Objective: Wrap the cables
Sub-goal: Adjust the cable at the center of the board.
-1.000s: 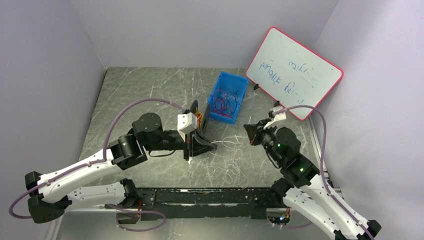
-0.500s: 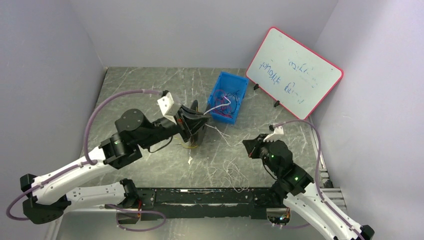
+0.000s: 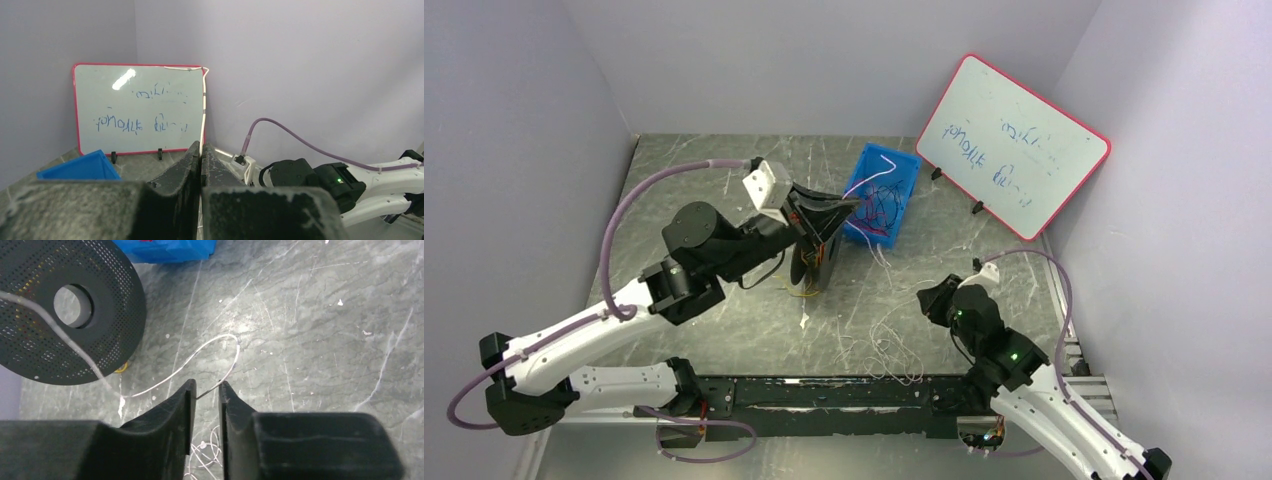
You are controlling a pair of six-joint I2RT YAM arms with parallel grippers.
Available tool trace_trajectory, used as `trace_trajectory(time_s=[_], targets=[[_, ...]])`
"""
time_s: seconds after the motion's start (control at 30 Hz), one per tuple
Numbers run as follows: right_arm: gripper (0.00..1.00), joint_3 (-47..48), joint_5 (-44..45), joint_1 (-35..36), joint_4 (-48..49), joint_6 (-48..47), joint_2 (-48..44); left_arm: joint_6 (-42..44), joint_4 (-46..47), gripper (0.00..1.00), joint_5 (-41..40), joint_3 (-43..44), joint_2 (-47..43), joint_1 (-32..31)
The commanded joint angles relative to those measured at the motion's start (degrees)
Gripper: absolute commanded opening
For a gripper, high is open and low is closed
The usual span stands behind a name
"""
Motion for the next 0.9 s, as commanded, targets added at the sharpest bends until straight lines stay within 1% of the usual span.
trace_trajectory(time_s=[0.0, 0.1, 0.2, 0.37, 0.5, 0.7, 0.87], targets=[[0.33, 2.8, 1.3, 0.1, -2.7, 1.6, -2.8, 1.1, 2.9, 0.07, 1.1, 2.8, 2.3, -0.2], [0.45, 3.5, -0.1, 0.1, -2.7, 1.8, -4.7, 1.2, 3.1, 0.07, 0.8, 3.4, 3.6, -0.3], [0.51, 6.2, 0.2, 0.1, -4.7, 1.9, -5.2, 1.5, 2.9, 0.07, 0.1, 4.0, 5.0, -0.2], [0.53, 11.6, 1.3, 0.1, -6.2, 0.5, -5.5, 2.2, 1.9, 0.07, -2.5, 4.3, 7.1, -0.3], [0.55, 15.9, 0.3, 0.1, -4.3, -3.7, -5.0, 1.9, 1.9, 0.07, -2.8, 4.1, 8.8, -0.3], [0.56, 20.5, -7.7, 0.1, 3.9, -12.5, -2.3, 1.2, 2.4, 0.07, -1.2, 3.3, 10.4, -0.3], [0.58, 23.4, -16.2, 0.1, 10.8, -15.4, 0.8, 0.4, 3.9, 0.07, 0.7, 0.9, 10.6, -0.3]])
